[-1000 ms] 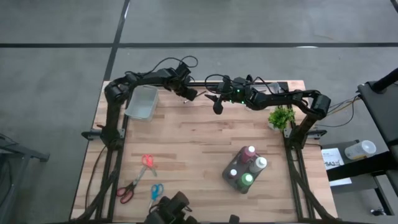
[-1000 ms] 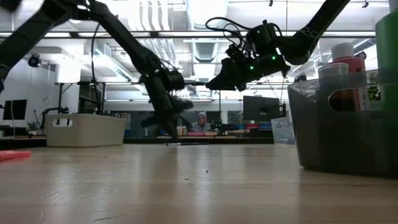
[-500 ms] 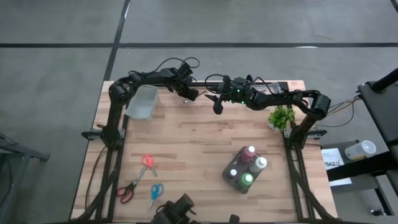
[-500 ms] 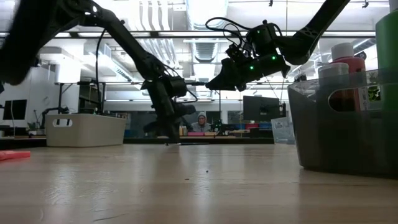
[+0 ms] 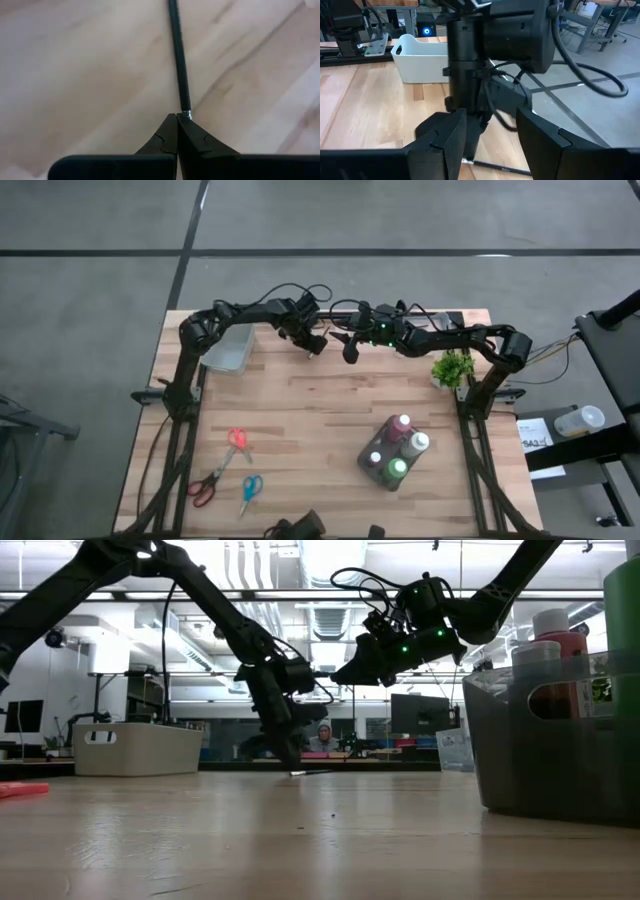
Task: Pick & Place Paint Supplies
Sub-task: Put the paint brush into the transparent bin
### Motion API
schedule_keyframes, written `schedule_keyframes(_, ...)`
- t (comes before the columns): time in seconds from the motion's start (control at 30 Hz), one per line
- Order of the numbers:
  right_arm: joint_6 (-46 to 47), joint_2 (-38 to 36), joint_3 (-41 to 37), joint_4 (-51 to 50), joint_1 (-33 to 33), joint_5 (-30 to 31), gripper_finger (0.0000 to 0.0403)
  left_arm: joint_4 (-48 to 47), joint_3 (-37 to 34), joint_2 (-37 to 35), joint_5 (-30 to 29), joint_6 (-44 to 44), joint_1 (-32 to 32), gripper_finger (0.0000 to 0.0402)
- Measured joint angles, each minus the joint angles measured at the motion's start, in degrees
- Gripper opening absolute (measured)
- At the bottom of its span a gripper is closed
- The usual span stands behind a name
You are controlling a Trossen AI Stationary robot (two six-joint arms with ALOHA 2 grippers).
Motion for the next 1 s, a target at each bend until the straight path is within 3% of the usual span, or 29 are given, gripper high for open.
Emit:
schedule_keyframes(0.57, 0.0, 0.0, 0.0, 0.0, 0.0, 0.0, 0.017, 5.1, -0.2, 0.3, 1.3, -1.5, -6.9, 0.0)
schedule_keyframes(1.0, 0.6, 0.0, 0.0, -0.4, 0.0, 0.0, 0.017, 4.8, -0.2, -0.5, 0.4, 0.2, -6.8, 0.0)
